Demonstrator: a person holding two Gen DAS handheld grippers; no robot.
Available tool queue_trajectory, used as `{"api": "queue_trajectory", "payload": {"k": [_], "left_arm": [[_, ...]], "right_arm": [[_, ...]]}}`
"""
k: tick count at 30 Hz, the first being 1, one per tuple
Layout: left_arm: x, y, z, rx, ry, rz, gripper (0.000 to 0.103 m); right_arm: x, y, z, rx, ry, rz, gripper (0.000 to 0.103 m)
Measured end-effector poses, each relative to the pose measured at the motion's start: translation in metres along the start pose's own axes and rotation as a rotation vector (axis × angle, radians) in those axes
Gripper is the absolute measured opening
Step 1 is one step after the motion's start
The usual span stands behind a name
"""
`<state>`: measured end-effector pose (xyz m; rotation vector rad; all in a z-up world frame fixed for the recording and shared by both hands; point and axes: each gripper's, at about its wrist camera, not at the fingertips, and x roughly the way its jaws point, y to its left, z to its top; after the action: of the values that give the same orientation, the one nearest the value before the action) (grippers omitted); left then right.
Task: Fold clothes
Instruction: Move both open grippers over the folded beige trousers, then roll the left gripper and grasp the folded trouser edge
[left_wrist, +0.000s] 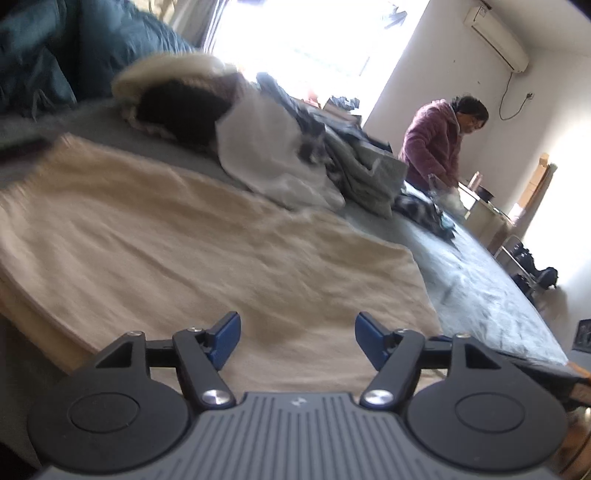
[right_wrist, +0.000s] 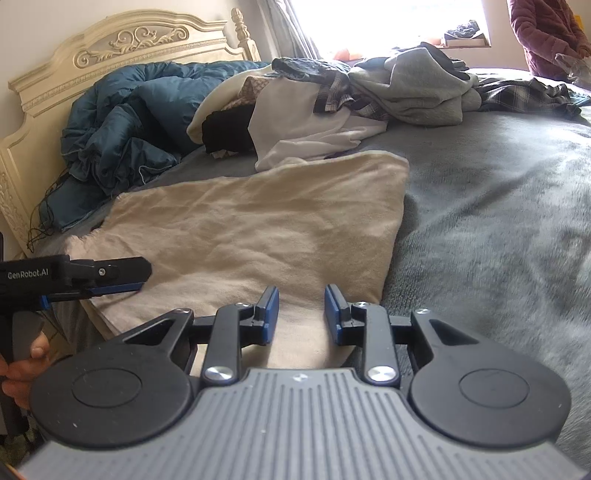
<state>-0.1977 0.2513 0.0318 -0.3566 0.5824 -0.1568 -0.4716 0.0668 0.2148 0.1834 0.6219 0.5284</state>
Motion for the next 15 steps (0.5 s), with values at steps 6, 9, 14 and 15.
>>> {"api": "queue_trajectory", "payload": {"k": [6,9,14,15], "left_arm": [[-0.028,0.029,0.009,0.011,-0.013,0.1,0.074],[-0.021,0.057,0.007,-0.079,0.028,0.12,0.073],[-0.032,0.078,0.016,-0.208,0.003,0.084,0.069],[-0.039,0.076,0.019,-0.193,-0.017,0.102,0.07]], "right_arm": [[-0.036,0.019,0.005,-0.055,-0.05,0.052,0.027],[-0.036,0.027,-0.008,-0.116,-0.003,0.078,0.027],[-0.017,0.026,-0.022,-0.152,0.06,0.063,0.026],[-0.02,0.027,-0.016,-0.145,0.059,0.062,0.027]]}}
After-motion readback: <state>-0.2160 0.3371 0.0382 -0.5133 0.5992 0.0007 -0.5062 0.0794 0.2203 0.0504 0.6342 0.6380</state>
